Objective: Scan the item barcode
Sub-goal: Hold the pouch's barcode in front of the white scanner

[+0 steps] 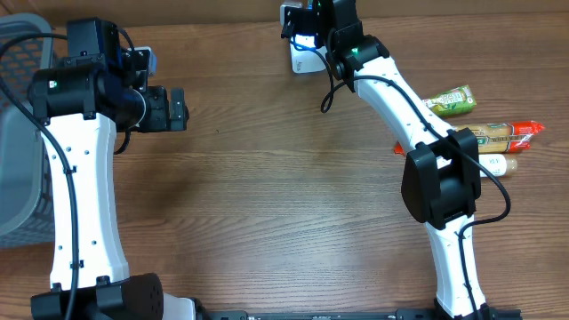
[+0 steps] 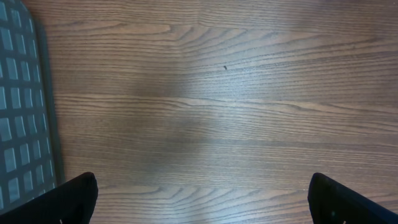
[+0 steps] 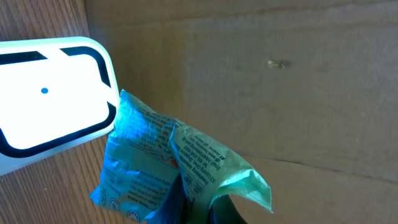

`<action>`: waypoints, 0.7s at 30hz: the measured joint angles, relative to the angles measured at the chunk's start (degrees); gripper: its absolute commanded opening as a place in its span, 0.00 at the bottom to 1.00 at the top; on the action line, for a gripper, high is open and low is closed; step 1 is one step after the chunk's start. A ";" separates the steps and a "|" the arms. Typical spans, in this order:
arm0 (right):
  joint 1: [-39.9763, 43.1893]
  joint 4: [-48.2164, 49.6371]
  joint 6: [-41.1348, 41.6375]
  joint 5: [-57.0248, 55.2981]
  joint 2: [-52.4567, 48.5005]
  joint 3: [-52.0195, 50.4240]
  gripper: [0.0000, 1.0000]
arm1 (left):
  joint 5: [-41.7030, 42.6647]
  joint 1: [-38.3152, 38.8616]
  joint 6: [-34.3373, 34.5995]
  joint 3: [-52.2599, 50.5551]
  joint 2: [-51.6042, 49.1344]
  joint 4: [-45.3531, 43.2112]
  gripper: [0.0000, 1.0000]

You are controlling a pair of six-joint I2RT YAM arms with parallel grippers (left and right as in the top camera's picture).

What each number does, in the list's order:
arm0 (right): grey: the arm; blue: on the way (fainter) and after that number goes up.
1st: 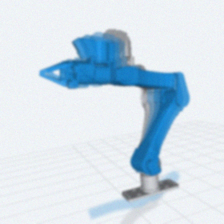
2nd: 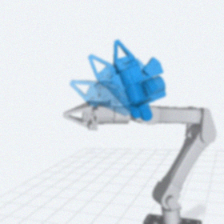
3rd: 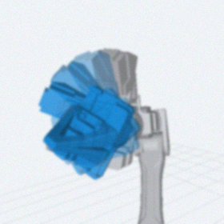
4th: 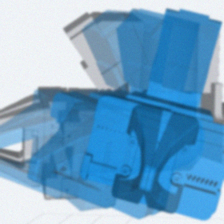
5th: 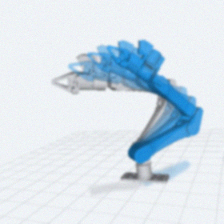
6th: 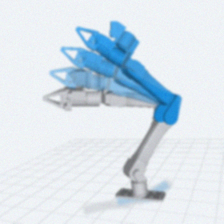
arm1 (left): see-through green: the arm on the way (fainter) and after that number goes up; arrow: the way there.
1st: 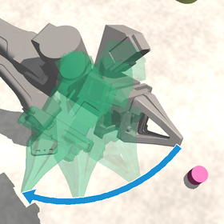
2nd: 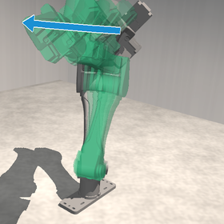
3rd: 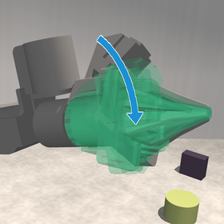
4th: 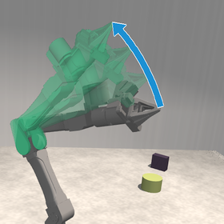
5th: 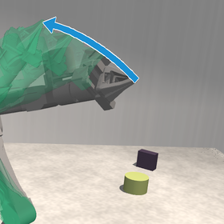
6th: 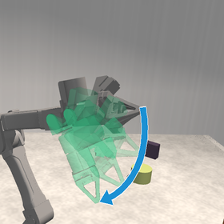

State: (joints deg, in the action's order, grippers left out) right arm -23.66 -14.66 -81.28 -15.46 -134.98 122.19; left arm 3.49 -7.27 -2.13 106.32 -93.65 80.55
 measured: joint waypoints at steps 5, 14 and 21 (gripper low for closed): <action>-0.02 -0.44 0.02 0.02 0.00 0.00 0.04 | 0.00 0.00 0.00 0.00 0.00 -0.02 1.00; -0.07 -7.58 5.31 3.34 0.28 0.00 0.04 | 0.00 0.00 0.00 0.00 0.00 -0.02 0.99; 0.07 -26.73 19.87 17.94 7.32 -0.15 0.04 | -0.02 0.00 0.00 0.00 0.00 0.00 1.00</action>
State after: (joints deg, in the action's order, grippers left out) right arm -23.59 -41.39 -61.41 2.48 -127.66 122.04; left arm 3.46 -7.27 -2.13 106.32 -93.65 80.55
